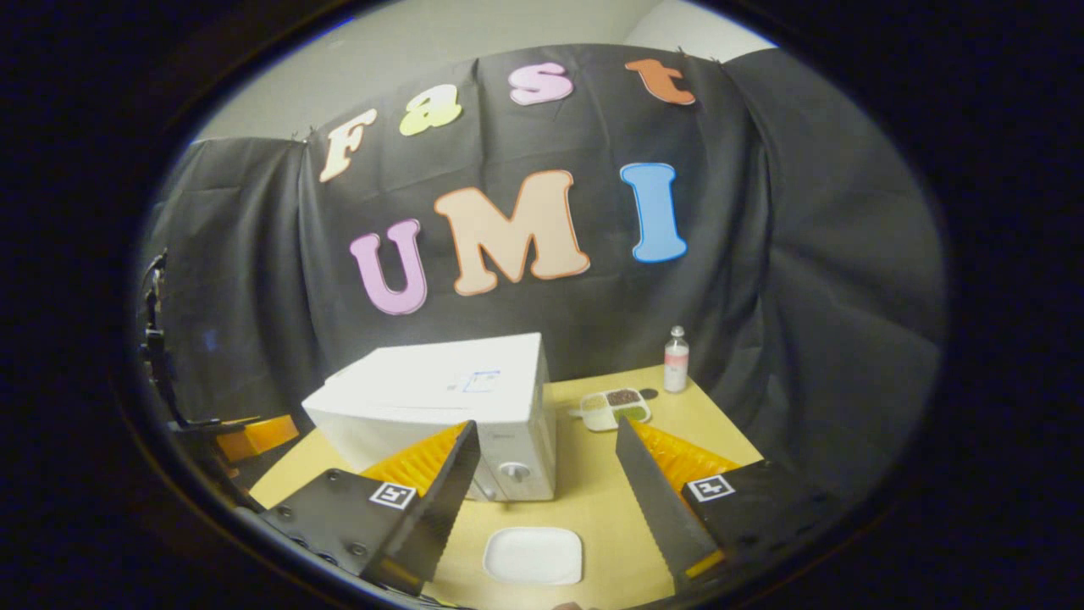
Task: Open the microwave oven with the left hand, put the food in, and close the microwave oven.
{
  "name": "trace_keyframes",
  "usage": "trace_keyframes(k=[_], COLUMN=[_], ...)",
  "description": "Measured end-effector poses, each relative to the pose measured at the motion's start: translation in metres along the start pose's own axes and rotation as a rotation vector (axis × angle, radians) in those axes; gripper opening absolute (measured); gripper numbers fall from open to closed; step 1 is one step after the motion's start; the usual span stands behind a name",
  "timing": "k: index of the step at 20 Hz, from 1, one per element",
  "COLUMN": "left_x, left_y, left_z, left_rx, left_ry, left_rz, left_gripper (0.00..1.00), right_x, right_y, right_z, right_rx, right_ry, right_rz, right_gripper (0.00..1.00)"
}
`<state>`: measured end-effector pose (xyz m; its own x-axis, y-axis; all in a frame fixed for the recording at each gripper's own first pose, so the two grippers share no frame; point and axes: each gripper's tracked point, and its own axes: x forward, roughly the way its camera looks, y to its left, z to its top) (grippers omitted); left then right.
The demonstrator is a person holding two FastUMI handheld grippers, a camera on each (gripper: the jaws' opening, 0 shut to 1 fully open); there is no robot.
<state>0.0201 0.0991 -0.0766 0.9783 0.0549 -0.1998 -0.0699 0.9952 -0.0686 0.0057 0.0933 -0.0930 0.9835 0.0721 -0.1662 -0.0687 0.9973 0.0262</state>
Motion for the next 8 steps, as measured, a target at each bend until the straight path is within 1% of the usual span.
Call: trace_keyframes(k=[1, 4, 5, 6, 7, 8], left_x=[-0.003, -0.007, -0.008, -0.007, -0.008, -0.007], left_y=[0.007, 0.029, 0.036, 0.039, 0.042, 0.043], left_z=[0.008, 0.035, 0.04, 0.048, 0.052, 0.056], left_rx=[-0.006, -0.01, -0.006, -0.001, 0.005, 0.013], left_ry=[-0.013, -0.081, -0.093, -0.104, -0.114, -0.119], left_rz=[0.016, 0.064, 0.082, 0.093, 0.1, 0.105], left_gripper=[0.97, 0.96, 0.96, 0.96, 0.96, 0.96], right_x=[-0.002, -0.009, -0.01, -0.012, -0.012, -0.012], right_y=[0.003, 0.007, 0.007, 0.007, 0.008, 0.009], right_z=[0.012, 0.042, 0.049, 0.053, 0.058, 0.06], right_rx=[-0.008, -0.029, -0.031, -0.028, -0.016, -0.003], right_ry=[-0.026, -0.095, -0.111, -0.125, -0.136, -0.138], right_rz=[0.002, 0.004, 0.004, 0.003, 0.007, 0.012], right_gripper=[1.0, 0.99, 0.91, 0.99, 0.91, 0.91])
